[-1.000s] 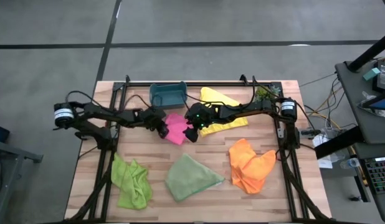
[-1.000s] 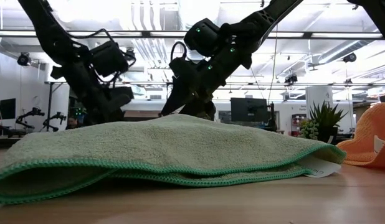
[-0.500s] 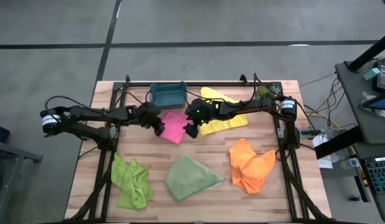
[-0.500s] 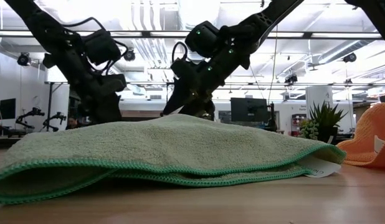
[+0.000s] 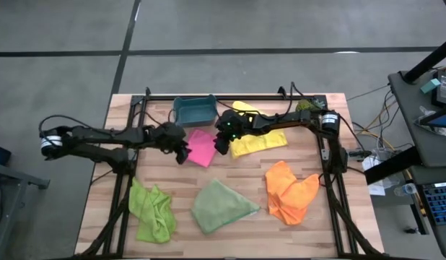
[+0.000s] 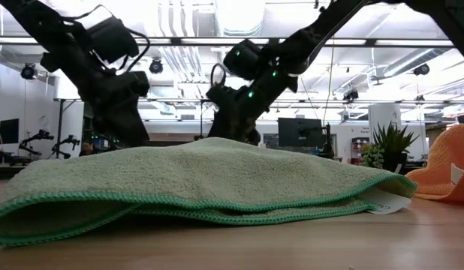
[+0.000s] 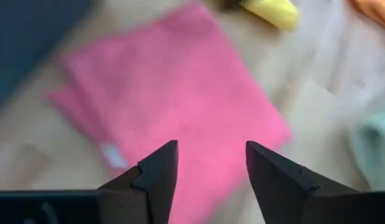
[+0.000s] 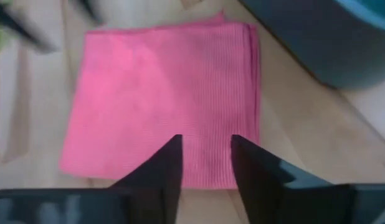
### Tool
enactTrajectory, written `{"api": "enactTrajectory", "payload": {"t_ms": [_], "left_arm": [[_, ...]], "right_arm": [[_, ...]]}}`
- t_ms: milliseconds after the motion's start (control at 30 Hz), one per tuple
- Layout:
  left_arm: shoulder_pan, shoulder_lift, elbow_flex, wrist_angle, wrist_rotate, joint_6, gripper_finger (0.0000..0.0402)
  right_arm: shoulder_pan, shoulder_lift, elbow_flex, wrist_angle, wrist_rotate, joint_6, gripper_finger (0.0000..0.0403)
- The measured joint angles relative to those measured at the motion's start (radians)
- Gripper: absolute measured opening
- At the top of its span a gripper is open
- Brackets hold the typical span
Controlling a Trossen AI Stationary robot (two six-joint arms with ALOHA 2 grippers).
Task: Fold microfiber towels
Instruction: Fold the pink microfiber towel
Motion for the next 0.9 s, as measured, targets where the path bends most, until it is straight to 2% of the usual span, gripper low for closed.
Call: {"api": "enactTrajectory", "payload": {"t_ms": [167, 300, 400, 533, 733, 900], "left_arm": [[-0.097, 0.053, -0.002, -0.003, 0.063, 0.029, 0.0135], [-0.104, 0.117, -0.002, 0.001, 0.019, 0.047, 0.0105], [-0.098, 0.159, -0.003, -0.002, -0.046, 0.049, 0.0084], [-0.096, 0.198, -0.003, -0.002, -0.062, 0.072, 0.0064], [-0.086, 0.216, -0.003, -0.001, -0.085, 0.094, 0.0048], [-0.067, 0.179, 0.000, -0.047, -0.099, 0.152, 0.0047]], "right_arm": [[-0.002, 0.046, 0.022, -0.005, 0.000, -0.006, 0.0054], [-0.002, 0.041, 0.024, -0.003, 0.056, -0.017, 0.0014], [-0.003, 0.041, 0.024, -0.006, 0.128, -0.021, 0.0010], [-0.005, 0.048, 0.024, -0.003, 0.143, -0.041, 0.0009], [0.006, 0.071, 0.023, -0.027, 0.107, -0.071, 0.0009], [0.053, 0.066, 0.023, -0.037, 0.073, -0.111, 0.0009]]}}
